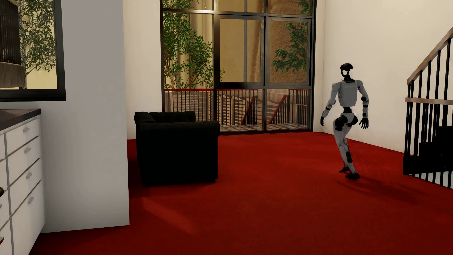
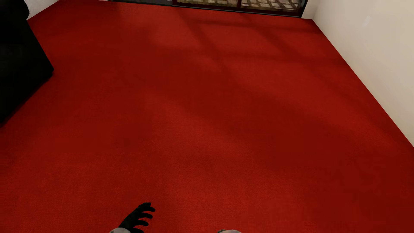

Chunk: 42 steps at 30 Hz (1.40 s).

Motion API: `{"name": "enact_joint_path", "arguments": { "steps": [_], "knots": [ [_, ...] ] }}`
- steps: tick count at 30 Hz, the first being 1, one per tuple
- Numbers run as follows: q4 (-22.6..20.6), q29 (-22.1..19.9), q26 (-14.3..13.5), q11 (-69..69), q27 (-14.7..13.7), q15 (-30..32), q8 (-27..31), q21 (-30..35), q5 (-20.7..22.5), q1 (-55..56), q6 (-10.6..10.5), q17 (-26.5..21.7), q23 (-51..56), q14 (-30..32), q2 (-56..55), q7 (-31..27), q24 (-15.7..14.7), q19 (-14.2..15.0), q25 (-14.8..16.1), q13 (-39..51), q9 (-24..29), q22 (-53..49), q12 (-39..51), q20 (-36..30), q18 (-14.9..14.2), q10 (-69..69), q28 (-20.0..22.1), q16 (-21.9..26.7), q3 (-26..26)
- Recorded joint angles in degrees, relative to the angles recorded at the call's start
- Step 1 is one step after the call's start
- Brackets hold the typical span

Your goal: Go to the sofa

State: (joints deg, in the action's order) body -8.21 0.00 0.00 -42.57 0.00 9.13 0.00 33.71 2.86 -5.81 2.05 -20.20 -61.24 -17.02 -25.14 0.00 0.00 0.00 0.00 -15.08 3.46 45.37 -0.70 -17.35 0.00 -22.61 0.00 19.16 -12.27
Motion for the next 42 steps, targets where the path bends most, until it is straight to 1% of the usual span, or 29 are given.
{"name": "enact_joint_path", "arguments": {
  "steps": [3, 5, 6, 7, 8, 9, 11, 13, 14, 15, 17, 19, 21, 22, 23, 24, 25, 26, 27, 28, 29, 30, 31, 33, 34, 36, 38, 40, 42],
  "knots": [
    [2.0, 0.0, 0.0, 18.2, 0.0, 7.1, 0.0, 0.2, -1.3, -7.5, 0.0, -0.1, 0.4, -5.7, -0.9, 0.0, 0.0, 0.0, 0.0, -1.7, -0.8, -9.1, -1.0, 1.6, 0.0, 1.7, 0.0, -0.2, -1.8],
    [3.3, 0.0, 0.0, 19.7, 0.0, 6.3, 0.0, -1.9, -1.7, -10.3, -0.4, 0.2, 0.2, -7.0, -1.2, 0.0, 0.0, 0.0, 0.0, -2.3, -1.0, -11.9, -3.2, 1.5, 0.0, 1.1, 0.0, -0.9, -3.0],
    [4.1, 0.0, 0.0, 18.0, 0.0, 6.0, 0.0, -2.9, -1.1, -11.1, -1.0, 0.2, 0.1, -6.6, -1.6, 0.0, 0.0, 0.0, 0.0, -2.4, -1.3, -11.4, -4.5, 0.6, 0.0, 0.1, 0.0, -1.4, -3.3],
    [5.1, 0.0, 0.0, 15.7, 0.0, 8.8, 0.0, -2.9, 0.0, -11.6, -2.0, 0.2, -0.4, -5.4, -2.3, 0.0, 0.0, 0.0, 0.0, -2.1, -1.8, -9.3, -5.9, -0.8, 0.0, -1.2, 0.0, -2.0, -3.1],
    [6.3, 0.0, 0.0, 12.9, 0.0, 11.1, 0.0, -1.9, 1.5, -12.0, -3.3, 0.0, -1.0, -3.1, -3.0, 0.0, 0.0, 0.0, 0.0, -1.5, -2.4, -5.3, -7.1, -2.8, 0.0, -3.0, 0.0, -2.8, -2.3],
    [7.5, 0.0, 0.0, 10.5, 0.0, 10.8, 0.0, -0.2, 2.9, -12.1, -4.6, -0.2, -1.7, 0.7, -2.5, 0.0, 0.0, 0.0, 0.0, -0.4, -2.7, 0.4, -8.4, -5.1, 0.0, -5.8, 0.0, -3.8, -1.4],
    [9.8, 0.0, 0.0, 8.2, 0.0, 5.9, 0.0, 2.5, 3.5, -8.0, -6.3, -0.6, -1.8, 12.7, 2.2, 0.0, 0.0, 0.0, 0.0, 2.7, -2.3, 13.0, -10.1, -11.9, 0.0, -16.8, 0.0, -4.8, -0.3],
    [12.2, 0.0, 0.0, 8.5, 0.0, -0.4, 0.0, 2.0, 4.3, 3.0, -7.4, -1.3, 1.5, 23.8, 7.5, 0.0, 0.0, 0.0, 0.0, 5.7, -1.4, 17.3, -11.9, -21.5, 0.0, -34.5, 0.0, -3.2, 1.7],
    [12.4, 0.0, 0.0, 8.6, 0.0, -3.8, 0.0, 1.1, 4.8, 8.9, -7.8, -2.0, 3.8, 24.4, 10.0, 0.0, 0.0, 0.0, 0.0, 6.9, -0.8, 16.2, -13.4, -23.2, 0.0, -43.7, 0.0, -1.9, 3.4],
    [11.7, 0.0, 0.0, 8.9, 0.0, -7.0, 0.0, -0.3, 5.0, 14.3, -7.8, -2.6, 6.0, 21.5, 12.8, 0.0, 0.0, 0.0, 0.0, 7.9, -0.2, 14.4, -15.2, -22.2, 0.0, -51.1, 0.0, -0.9, 5.5],
    [8.9, 0.0, 0.0, 10.1, 0.0, -12.6, 0.0, -5.9, 4.6, 23.0, -7.5, -3.6, 9.8, 14.6, 18.7, 0.0, 0.0, 0.0, 0.0, 9.9, 0.7, 11.0, -18.5, -15.2, 0.0, -55.7, 0.0, 0.0, 10.2],
    [7.3, 0.0, 0.0, 11.3, 0.0, -16.9, 0.0, -13.0, 4.0, 28.9, -7.8, -4.5, 13.9, 14.1, 24.6, 0.0, 0.0, 0.0, 0.0, 12.0, 1.4, 8.7, -20.4, -8.2, 0.0, -46.1, 0.0, -0.3, 15.1],
    [7.0, 0.0, 0.0, 12.7, 0.0, -21.1, 0.0, -18.4, 3.3, 31.8, -7.7, -5.0, 18.3, 18.7, 29.3, 0.0, 0.0, 0.0, 0.0, 14.6, 1.2, 7.7, -21.3, -4.4, 0.0, -26.3, 0.0, -1.1, 19.1],
    [7.3, 0.0, 0.0, 13.4, 0.0, -23.4, 0.0, -20.1, 3.1, 31.8, -7.6, -5.1, 20.3, 19.0, 31.5, 0.0, 0.0, 0.0, 0.0, 16.2, 0.8, 7.8, -21.7, -3.1, 0.0, -15.6, 0.0, -1.7, 20.7],
    [7.8, 0.0, 0.0, 14.4, 0.0, -25.9, 0.0, -21.1, 3.3, 30.9, -7.7, -5.1, 22.2, 16.2, 34.2, 0.0, 0.0, 0.0, 0.0, 17.9, 0.5, 8.4, -22.0, -2.6, 0.0, -6.6, 0.0, -2.5, 21.7],
    [8.5, 0.0, 0.0, 15.4, 0.0, -28.3, 0.0, -21.5, 3.7, 29.8, -8.0, -5.1, 24.0, 10.4, 36.9, 0.0, 0.0, 0.0, 0.0, 19.6, 0.2, 9.5, -22.1, -2.9, 0.0, -1.6, 0.0, -3.3, 22.6],
    [9.2, 0.0, 0.0, 15.7, 0.0, -30.0, 0.0, -21.4, 3.8, 29.5, -8.0, -4.9, 25.7, 5.5, 38.9, 0.0, 0.0, 0.0, 0.0, 21.0, -0.5, 10.9, -22.2, -4.0, 0.0, -1.9, 0.0, -4.1, 23.6],
    [9.9, 0.0, 0.0, 15.1, 0.0, -30.0, 0.0, -21.0, 3.4, 30.0, -7.7, -4.5, 27.3, 4.5, 39.8, 0.0, 0.0, 0.0, 0.0, 21.9, -1.5, 12.4, -22.2, -5.4, 0.0, -2.5, 0.0, -4.8, 24.8],
    [10.3, 0.0, 0.0, 14.2, 0.0, -27.9, 0.0, -20.4, 2.8, 31.1, -6.8, -3.8, 28.6, 7.5, 39.8, 0.0, 0.0, 0.0, 0.0, 22.0, -2.7, 14.1, -22.2, -6.6, 0.0, -3.2, 0.0, -5.3, 26.1],
    [9.8, 0.0, 0.0, 13.1, 0.0, -24.0, 0.0, -19.7, 1.9, 32.4, -5.1, -2.7, 29.3, 14.4, 39.5, 0.0, 0.0, 0.0, 0.0, 21.4, -4.1, 16.0, -22.2, -7.5, 0.0, -4.1, 0.0, -5.7, 26.5],
    [8.1, 0.0, 0.0, 11.6, 0.0, -18.7, 0.0, -18.8, 0.8, 33.4, -2.7, -1.4, 29.2, 21.4, 39.5, 0.0, 0.0, 0.0, 0.0, 20.0, -5.2, 17.9, -22.1, -8.8, 0.0, -5.3, 0.0, -5.6, 25.8],
    [5.8, 0.0, 0.0, 8.9, 0.0, -12.1, 0.0, -17.8, -0.3, 33.1, -0.3, -0.1, 28.0, 25.0, 39.8, 0.0, 0.0, 0.0, 0.0, 17.7, -5.7, 19.3, -21.8, -10.1, 0.0, -6.8, 0.0, -5.1, 24.3],
    [3.7, 0.0, 0.0, 4.1, 0.0, -4.2, 0.0, -16.2, -1.4, 31.1, 1.5, 0.9, 26.1, 24.7, 39.2, 0.0, 0.0, 0.0, 0.0, 15.3, -5.7, 19.5, -21.4, -10.5, 0.0, -7.7, 0.0, -4.4, 23.2],
    [1.3, 0.0, 0.0, -10.3, 0.0, 10.3, 0.0, -8.7, -4.6, 24.4, 3.9, 1.2, 21.2, 17.7, 32.2, 0.0, 0.0, 0.0, 0.0, 11.9, -5.1, 16.2, -20.7, -7.8, 0.0, -7.1, 0.0, -3.0, 22.6],
    [0.2, 0.0, 0.0, -18.2, 0.0, 12.9, 0.0, -3.7, -6.0, 21.4, 4.7, 0.9, 18.8, 14.2, 27.0, 0.0, 0.0, 0.0, 0.0, 11.2, -4.7, 13.9, -20.1, -6.1, 0.0, -6.7, 0.0, -2.5, 21.9],
    [-1.6, 0.0, 0.0, -30.8, 0.0, 6.9, 0.0, 3.0, -6.8, 16.4, 5.3, 0.9, 13.1, 10.5, 17.3, 0.0, 0.0, 0.0, 0.0, 9.4, -3.6, 9.8, -17.4, -4.2, 0.0, -5.5, 0.0, -1.2, 17.6],
    [-2.4, 0.0, 0.0, -32.6, 0.0, -0.4, 0.0, 3.1, -5.8, 10.2, 4.6, 1.6, 5.8, 7.7, 10.5, 0.0, 0.0, 0.0, 0.0, 6.2, -2.2, 7.3, -13.6, -3.7, 0.0, -3.7, 0.0, 0.2, 12.1],
    [-1.5, 0.0, 0.0, -22.7, 0.0, -3.0, 0.0, 1.3, -4.3, 5.8, 3.1, 1.4, 0.2, 5.7, 6.0, 0.0, 0.0, 0.0, 0.0, 2.6, -1.5, 5.6, -10.1, -1.2, 0.0, -2.7, 0.0, 0.6, 6.2],
    [0.3, 0.0, 0.0, -7.4, 0.0, -1.8, 0.0, 1.2, -3.6, 3.7, 2.0, 0.4, -1.2, 4.3, 3.9, 0.0, 0.0, 0.0, 0.0, -0.5, -1.4, 3.3, -7.5, 3.0, 0.0, -2.8, 0.0, 0.6, 0.5]
  ]
}}
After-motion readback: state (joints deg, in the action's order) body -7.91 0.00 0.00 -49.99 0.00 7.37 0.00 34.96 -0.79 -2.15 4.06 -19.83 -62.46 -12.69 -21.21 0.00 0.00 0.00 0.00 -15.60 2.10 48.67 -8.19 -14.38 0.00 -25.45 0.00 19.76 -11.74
